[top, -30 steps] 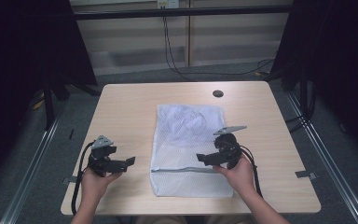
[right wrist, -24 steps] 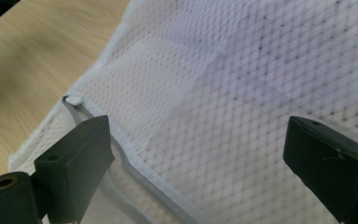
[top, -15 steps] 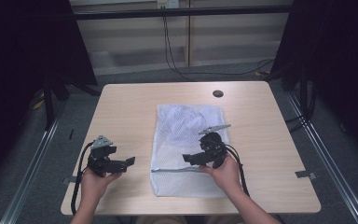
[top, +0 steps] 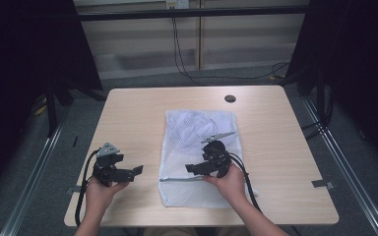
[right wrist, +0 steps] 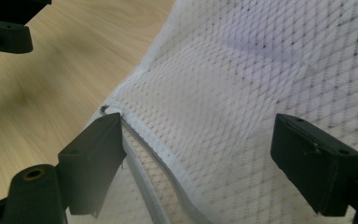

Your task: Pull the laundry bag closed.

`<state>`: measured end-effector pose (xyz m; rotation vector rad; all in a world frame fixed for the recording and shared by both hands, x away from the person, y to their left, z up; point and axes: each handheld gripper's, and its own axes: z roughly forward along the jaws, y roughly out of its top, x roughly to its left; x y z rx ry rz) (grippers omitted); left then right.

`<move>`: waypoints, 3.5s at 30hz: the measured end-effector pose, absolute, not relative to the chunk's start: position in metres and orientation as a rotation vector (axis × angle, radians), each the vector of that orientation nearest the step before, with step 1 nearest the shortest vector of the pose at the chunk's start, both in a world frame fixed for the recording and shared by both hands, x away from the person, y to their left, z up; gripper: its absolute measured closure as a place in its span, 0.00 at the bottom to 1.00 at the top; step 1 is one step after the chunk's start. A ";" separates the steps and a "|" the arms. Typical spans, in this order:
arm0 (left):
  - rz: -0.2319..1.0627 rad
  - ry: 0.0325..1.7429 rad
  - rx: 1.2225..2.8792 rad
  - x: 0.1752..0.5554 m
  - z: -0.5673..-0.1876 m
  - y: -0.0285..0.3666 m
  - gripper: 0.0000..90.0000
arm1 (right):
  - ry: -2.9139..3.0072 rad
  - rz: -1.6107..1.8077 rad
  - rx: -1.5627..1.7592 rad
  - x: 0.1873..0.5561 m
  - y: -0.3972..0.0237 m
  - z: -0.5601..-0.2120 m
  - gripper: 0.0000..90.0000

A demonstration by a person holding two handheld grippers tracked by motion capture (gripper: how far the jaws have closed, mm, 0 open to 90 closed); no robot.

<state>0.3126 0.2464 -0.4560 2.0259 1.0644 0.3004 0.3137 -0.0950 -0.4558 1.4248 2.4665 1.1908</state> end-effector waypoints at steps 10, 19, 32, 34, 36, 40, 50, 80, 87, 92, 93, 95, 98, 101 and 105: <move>0.297 1.062 2.030 0.313 -0.456 0.246 0.08 | 2.533 1.169 1.430 0.316 -0.083 -0.460 0.20; 0.280 1.056 2.031 0.313 -0.456 0.246 0.09 | 2.566 1.177 1.417 0.318 -0.071 -0.463 0.23; 0.289 1.059 2.025 0.313 -0.455 0.247 0.09 | 2.594 1.183 1.444 0.321 -0.060 -0.469 0.28; 0.289 1.059 2.027 0.313 -0.455 0.246 0.09 | 2.598 1.189 1.469 0.321 -0.058 -0.470 0.29; 0.288 1.059 2.024 0.312 -0.455 0.246 0.09 | 2.605 1.205 1.466 0.322 -0.056 -0.471 0.32; 0.290 1.061 2.025 0.312 -0.454 0.247 0.10 | 2.623 1.224 1.466 0.321 -0.050 -0.471 0.36; 0.292 1.068 2.020 0.313 -0.454 0.248 0.10 | 2.653 1.253 1.450 0.322 -0.038 -0.472 0.44; 0.294 1.070 2.020 0.313 -0.454 0.249 0.10 | 2.710 1.232 1.523 0.327 -0.020 -0.488 0.76; 0.292 1.071 2.017 0.313 -0.453 0.250 0.10 | 2.728 1.229 1.549 0.327 -0.014 -0.492 0.76; 0.296 1.076 2.009 0.313 -0.453 0.251 0.10 | 2.737 1.231 1.551 0.327 -0.010 -0.493 0.79; 0.295 1.077 2.009 0.313 -0.453 0.251 0.10 | 2.737 1.228 1.550 0.327 -0.010 -0.492 0.80; 0.297 1.077 2.011 0.313 -0.453 0.251 0.10 | 2.733 1.241 1.551 0.327 -0.010 -0.492 0.83; 0.298 1.076 2.011 0.313 -0.454 0.251 0.10 | 2.733 1.261 1.553 0.328 -0.010 -0.492 0.85; 0.297 1.077 2.011 0.313 -0.454 0.251 0.10 | 2.732 1.277 1.567 0.328 -0.008 -0.491 0.86; 0.298 1.078 2.013 0.313 -0.454 0.251 0.10 | 2.743 1.249 1.577 0.327 -0.005 -0.492 0.87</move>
